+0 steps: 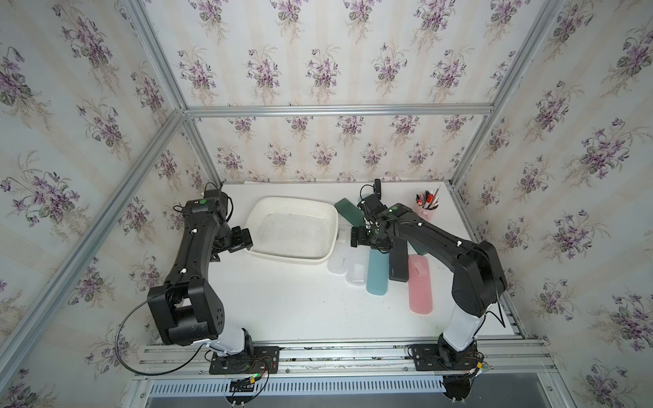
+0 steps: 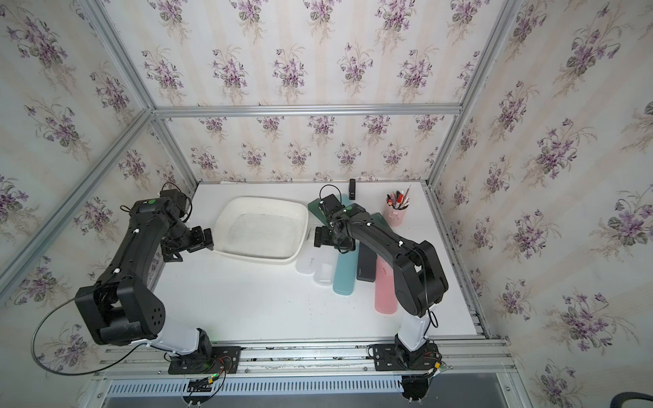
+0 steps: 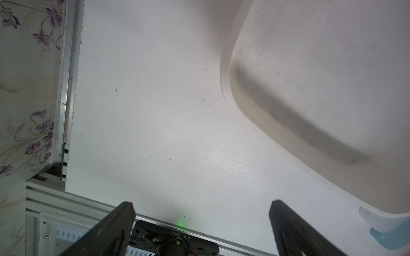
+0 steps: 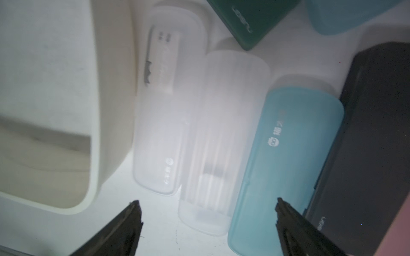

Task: Put the pencil case into the storage box
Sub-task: Move the storage box to the center of the board, then pick up the pencil case from the center of the board.

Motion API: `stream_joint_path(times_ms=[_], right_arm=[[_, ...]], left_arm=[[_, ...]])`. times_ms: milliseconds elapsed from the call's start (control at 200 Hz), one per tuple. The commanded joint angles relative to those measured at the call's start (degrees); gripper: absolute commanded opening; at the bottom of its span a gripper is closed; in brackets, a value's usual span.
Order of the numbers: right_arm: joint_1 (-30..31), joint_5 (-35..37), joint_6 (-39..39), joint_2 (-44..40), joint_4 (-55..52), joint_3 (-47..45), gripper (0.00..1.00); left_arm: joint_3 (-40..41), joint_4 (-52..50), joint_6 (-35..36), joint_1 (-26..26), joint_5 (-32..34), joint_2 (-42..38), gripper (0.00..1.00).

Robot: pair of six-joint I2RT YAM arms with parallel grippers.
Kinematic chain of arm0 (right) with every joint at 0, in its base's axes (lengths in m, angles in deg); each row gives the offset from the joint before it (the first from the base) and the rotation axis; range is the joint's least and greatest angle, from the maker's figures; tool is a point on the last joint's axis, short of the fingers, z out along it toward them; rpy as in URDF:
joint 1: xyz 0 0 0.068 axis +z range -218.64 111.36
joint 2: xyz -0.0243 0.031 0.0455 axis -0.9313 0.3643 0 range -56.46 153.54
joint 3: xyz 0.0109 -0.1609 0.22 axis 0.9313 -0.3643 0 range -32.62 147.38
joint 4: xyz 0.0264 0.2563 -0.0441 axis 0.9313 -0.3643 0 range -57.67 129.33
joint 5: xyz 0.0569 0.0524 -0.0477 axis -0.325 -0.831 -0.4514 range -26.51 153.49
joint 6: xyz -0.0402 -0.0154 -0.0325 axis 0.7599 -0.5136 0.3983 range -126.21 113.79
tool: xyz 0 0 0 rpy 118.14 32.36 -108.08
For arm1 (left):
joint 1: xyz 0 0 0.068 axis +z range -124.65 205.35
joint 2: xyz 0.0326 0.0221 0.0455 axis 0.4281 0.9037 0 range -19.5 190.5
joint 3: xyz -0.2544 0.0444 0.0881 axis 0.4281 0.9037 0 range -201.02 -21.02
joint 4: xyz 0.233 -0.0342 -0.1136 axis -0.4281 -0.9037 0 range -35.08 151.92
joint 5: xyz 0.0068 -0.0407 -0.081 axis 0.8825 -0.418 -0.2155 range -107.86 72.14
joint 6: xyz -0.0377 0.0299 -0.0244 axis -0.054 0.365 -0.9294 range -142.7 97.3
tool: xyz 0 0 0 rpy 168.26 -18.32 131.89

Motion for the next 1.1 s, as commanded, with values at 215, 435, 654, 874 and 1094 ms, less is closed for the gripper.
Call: stream_joint_path(times_ms=[215, 435, 654, 874, 1094], right_arm=[[-9.71, 6.68, -1.73, -7.68, -3.88, -9.49, 0.96], [-15.1, 6.14, 3.77, -5.77, -0.21, -12.19, 0.95], [-17.23, 4.82, 9.15, -2.5, 2.75, -13.65, 0.93], [-19.07, 1.12, 12.5, -0.88, 6.2, -15.68, 0.91], [-19.06, -2.82, 10.44, -0.81, 10.6, -18.58, 0.88]], left_arm=[[-0.03, 1.34, -1.71, -1.57, -2.88, -0.94, 1.0], [2.86, 3.03, -4.84, -1.86, -5.02, -1.24, 1.0], [4.04, 0.92, -7.54, -3.78, -1.95, -4.69, 1.0], [5.75, -2.25, -9.6, -5.55, 0.65, -9.58, 1.0], [7.55, -2.63, -8.08, -5.71, 0.87, -12.11, 1.0]])
